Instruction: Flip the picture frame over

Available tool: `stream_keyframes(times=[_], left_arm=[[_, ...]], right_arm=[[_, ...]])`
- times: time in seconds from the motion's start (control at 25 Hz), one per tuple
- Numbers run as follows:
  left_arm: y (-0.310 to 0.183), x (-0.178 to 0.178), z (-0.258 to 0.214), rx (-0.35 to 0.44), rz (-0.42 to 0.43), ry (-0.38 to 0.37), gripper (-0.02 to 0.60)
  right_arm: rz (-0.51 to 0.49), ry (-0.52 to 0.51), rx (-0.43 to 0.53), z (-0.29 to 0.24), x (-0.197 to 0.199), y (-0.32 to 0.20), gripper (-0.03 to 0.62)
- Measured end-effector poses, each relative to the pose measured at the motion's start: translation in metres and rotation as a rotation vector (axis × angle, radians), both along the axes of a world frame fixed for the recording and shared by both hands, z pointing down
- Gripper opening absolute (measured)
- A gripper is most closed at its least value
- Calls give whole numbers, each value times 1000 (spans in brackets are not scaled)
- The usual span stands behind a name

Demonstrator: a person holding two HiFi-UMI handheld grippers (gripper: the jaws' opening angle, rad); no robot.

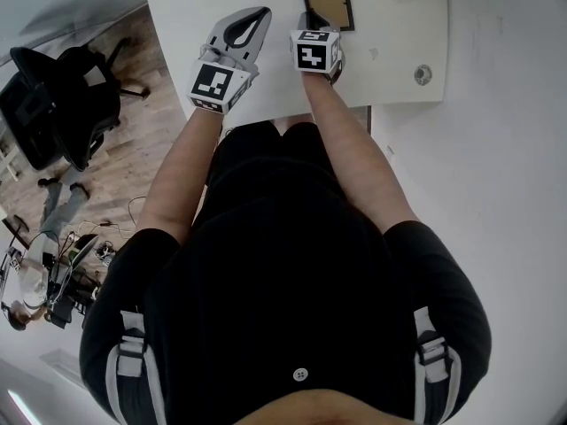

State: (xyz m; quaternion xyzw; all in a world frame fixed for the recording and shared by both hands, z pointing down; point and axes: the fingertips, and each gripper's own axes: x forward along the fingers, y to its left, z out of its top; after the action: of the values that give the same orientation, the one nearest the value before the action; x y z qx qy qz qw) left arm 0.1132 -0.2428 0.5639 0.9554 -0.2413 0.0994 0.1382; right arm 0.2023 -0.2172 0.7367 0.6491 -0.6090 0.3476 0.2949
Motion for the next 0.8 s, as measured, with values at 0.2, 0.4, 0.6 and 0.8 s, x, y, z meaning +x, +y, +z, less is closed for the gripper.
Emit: stream_keyframes(times=[0.2,0.4,0.6,0.8], left_arm=[[3,-3,-10,10,-6,4,5],[6,-3,-25,32,-20,6,5],[14,-5,-39,52,-31,3,5],[22,-8,-58,71,-54,12,5]], right_arm=[[0,-35,21,-14,1,0,49],[-3,-83,48,-40,2,-1,49],[-4,-163,91,-65,1,1,49],[1,-278,140,-94,-2,4,49]])
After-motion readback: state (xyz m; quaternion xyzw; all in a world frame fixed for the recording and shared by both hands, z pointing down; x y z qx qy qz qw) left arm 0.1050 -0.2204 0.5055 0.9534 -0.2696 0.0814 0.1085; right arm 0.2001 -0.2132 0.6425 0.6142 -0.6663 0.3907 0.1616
